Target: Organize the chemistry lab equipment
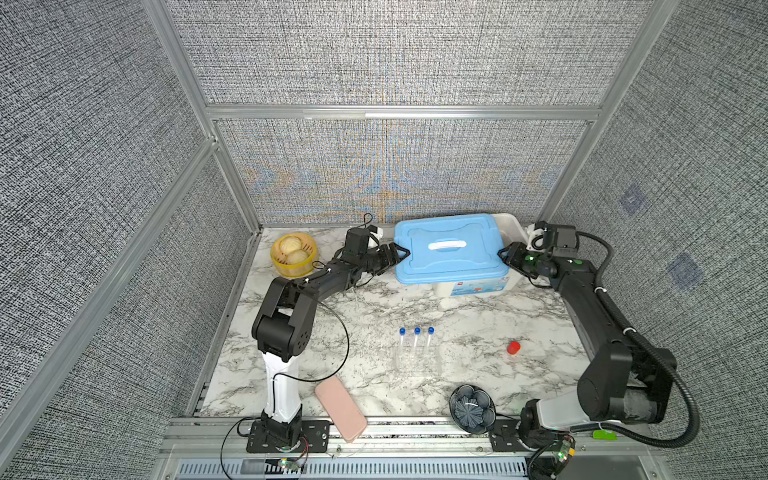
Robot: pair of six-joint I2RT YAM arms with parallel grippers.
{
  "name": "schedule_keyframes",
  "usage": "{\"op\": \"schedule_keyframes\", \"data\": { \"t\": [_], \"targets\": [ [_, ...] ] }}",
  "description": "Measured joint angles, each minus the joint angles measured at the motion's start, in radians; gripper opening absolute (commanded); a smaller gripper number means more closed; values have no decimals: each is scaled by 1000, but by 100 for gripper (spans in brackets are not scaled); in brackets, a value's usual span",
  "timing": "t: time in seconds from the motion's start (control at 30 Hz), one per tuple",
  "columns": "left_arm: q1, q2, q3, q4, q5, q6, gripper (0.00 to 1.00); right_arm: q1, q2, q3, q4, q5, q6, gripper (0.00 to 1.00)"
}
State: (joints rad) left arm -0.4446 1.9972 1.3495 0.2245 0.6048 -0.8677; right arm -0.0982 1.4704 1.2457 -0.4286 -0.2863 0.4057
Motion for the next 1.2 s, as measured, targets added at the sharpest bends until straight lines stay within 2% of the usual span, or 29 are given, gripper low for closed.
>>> {"op": "schedule_keyframes", "data": {
  "t": [0.27, 0.5, 0.77, 0.93, 1.2],
  "targets": [
    [-5, -10, 28, -35, -3, 6, 72, 1, 31, 87, -103, 147, -144, 67],
    [-5, -57, 24, -46, -4, 3, 72, -8, 122, 195, -149, 263, -269, 67],
    [-5, -61, 18, -47, -11, -7, 72, -48, 264, 348, -212, 309, -351, 67],
    [-5, -58, 18, -45, -3, -24, 70, -71, 330, 408, -252, 288, -382, 65],
    [-6, -58, 15, -40, 0, -40, 68, -80, 396, 490, -360, 211, -446, 53]
  ]
}}
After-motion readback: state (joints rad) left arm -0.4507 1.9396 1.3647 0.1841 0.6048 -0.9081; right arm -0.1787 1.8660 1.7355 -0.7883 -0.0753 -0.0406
